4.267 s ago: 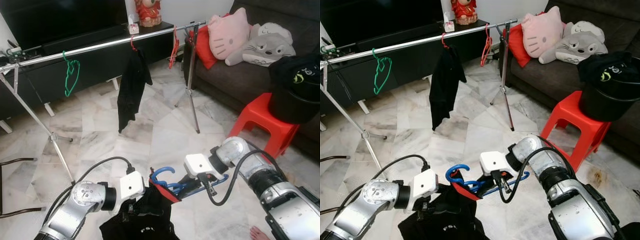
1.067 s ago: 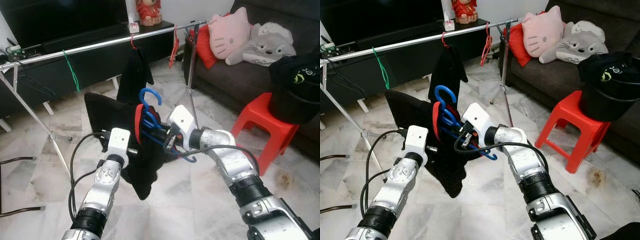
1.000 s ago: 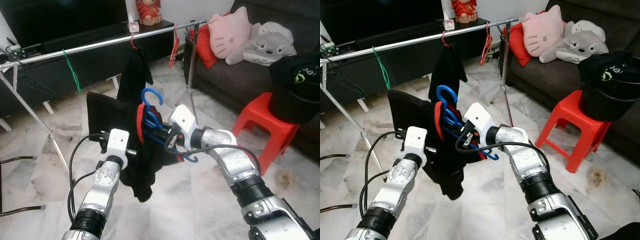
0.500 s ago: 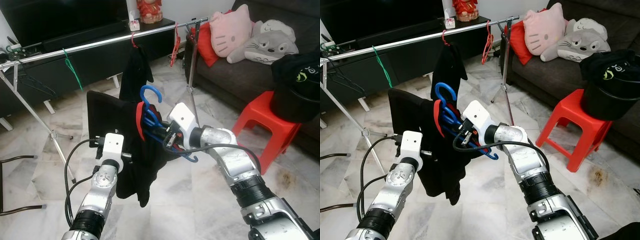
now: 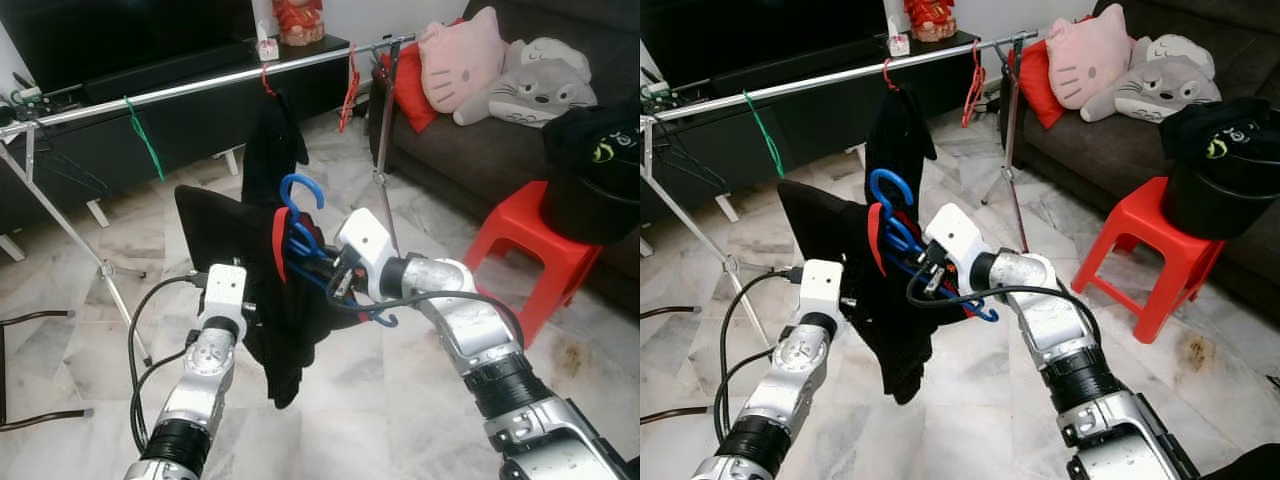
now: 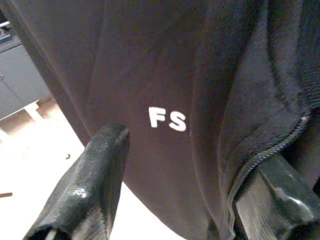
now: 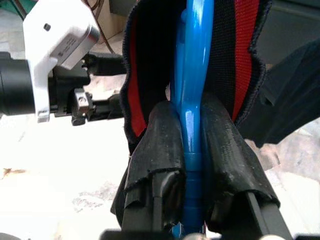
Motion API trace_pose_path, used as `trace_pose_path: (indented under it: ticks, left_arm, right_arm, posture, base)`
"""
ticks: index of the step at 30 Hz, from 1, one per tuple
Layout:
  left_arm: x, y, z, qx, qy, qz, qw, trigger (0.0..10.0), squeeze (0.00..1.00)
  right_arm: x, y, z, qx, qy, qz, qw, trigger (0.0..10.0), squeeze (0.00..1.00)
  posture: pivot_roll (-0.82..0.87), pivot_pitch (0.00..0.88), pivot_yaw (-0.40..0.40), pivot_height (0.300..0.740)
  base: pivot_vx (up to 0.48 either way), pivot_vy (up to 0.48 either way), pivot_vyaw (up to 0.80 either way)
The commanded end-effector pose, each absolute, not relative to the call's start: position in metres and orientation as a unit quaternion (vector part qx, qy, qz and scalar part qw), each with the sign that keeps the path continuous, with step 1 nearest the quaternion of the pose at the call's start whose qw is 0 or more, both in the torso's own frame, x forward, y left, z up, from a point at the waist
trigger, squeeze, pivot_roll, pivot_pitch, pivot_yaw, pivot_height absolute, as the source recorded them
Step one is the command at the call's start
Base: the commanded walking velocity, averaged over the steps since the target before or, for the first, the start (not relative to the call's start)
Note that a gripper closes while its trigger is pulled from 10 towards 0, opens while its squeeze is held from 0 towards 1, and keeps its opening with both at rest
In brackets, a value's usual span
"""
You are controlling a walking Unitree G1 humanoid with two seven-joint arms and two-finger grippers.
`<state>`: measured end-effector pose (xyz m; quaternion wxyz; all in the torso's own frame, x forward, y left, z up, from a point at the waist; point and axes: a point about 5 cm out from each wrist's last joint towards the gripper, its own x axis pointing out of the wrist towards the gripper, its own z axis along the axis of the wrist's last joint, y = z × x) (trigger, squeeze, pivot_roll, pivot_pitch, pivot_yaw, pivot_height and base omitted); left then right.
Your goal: Hang hanger
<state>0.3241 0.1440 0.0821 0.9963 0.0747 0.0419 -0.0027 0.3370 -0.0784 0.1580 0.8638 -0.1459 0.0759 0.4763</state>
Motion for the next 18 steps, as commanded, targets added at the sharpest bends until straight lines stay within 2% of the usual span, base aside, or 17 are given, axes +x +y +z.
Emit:
trace_pose_path:
  ticks: [1, 18]
  left_arm:
    - [0.3278, 0.1451, 0.0888, 0.063, 0.027, 0.004, 0.998, 0.0, 0.00]
    - [0.3277, 0.1401, 0.0885, 0.057, 0.025, -0.010, 0.998, 0.0, 0.00]
  right_arm:
    - [0.3354, -0.0732, 0.1709, -0.150, 0.050, 0.487, 0.859, 0.0, 0.00]
    - [0.3340, -0.0750, 0.1686, -0.153, 0.059, 0.490, 0.856, 0.0, 0.00]
  posture:
    - [-0.19, 0.037, 0.070, 0.732]
    - [-0.19, 0.035, 0.069, 0.732]
  base:
    - [0.000, 0.000, 0.00]
    - [0.000, 0.000, 0.00]
